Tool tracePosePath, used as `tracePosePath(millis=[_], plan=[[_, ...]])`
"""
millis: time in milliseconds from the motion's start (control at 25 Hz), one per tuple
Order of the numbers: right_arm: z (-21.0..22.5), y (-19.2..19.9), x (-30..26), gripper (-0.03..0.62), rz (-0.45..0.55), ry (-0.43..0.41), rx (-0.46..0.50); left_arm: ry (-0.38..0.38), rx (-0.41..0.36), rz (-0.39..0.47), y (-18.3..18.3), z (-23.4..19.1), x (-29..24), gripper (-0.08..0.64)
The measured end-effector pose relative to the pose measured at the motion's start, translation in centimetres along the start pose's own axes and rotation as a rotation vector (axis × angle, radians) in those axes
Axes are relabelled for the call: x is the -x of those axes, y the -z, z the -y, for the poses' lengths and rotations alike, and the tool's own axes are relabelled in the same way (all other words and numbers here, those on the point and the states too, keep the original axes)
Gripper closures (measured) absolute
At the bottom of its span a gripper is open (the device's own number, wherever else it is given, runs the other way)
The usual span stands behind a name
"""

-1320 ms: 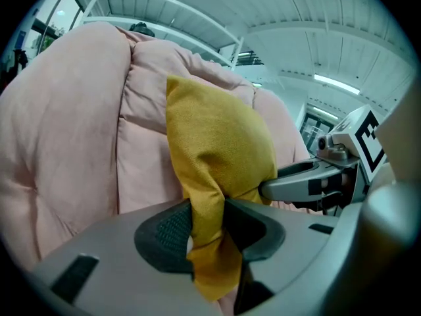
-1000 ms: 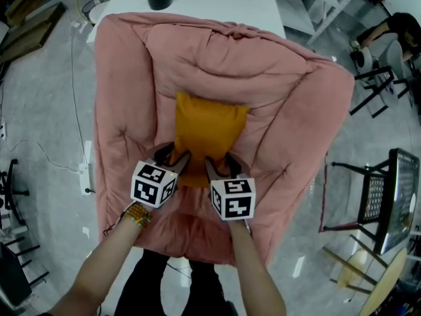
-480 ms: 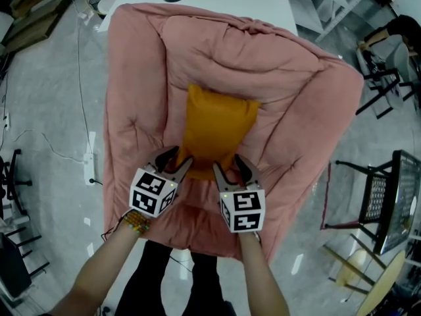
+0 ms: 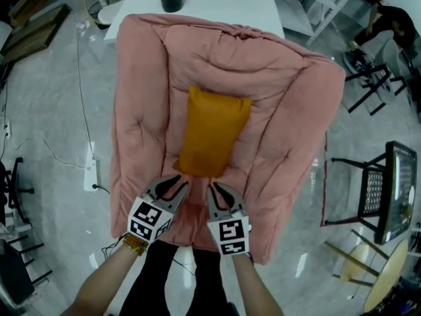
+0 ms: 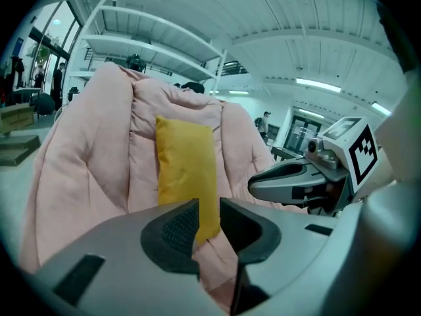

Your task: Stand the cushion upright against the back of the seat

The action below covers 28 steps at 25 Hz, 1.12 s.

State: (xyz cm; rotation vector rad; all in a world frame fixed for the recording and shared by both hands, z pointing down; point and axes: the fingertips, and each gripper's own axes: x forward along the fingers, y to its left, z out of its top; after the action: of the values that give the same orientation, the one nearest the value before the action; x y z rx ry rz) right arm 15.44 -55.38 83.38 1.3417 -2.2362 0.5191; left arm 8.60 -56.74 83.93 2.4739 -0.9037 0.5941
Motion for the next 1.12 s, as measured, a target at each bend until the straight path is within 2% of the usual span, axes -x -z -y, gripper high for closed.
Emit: tracePosePath(millis=[160, 320, 520, 840, 1040, 1120], plan=[[-3.2, -0.9, 2.7, 0.557, 0.016, -0.014, 0.015, 0.009, 0.003, 0.011, -0.3, 1.9, 3.4, 0.488], [-5.9, -2.7, 5.1, 0.563, 0.030, -0.027, -0.027, 0.026, 0.000, 0.014, -1.6, 3.6, 6.5, 0.517], [-7.6, -4.6, 7.8, 0.569, 0.021, -0.079, -0.025, 0.068, -0.043, 0.041, -5.1, 6.3, 10.5, 0.531], [-8.7, -13.6, 14.1, 0.569, 0.103, -0.141, -0.041, 0.062, -0.091, 0.086, -11.5, 8.6, 17.2, 0.531], [-9.5, -17.5, 18.2, 0.569, 0.166, -0.219, -0.061, 0.095, -0.103, 0.120, -14.9, 10.8, 20.2, 0.531], [-9.6, -18.2, 19.3, 0.569, 0.179, -0.225, -0.066, 0.104, -0.115, 0.120, -15.7, 11.4, 21.0, 0.531]])
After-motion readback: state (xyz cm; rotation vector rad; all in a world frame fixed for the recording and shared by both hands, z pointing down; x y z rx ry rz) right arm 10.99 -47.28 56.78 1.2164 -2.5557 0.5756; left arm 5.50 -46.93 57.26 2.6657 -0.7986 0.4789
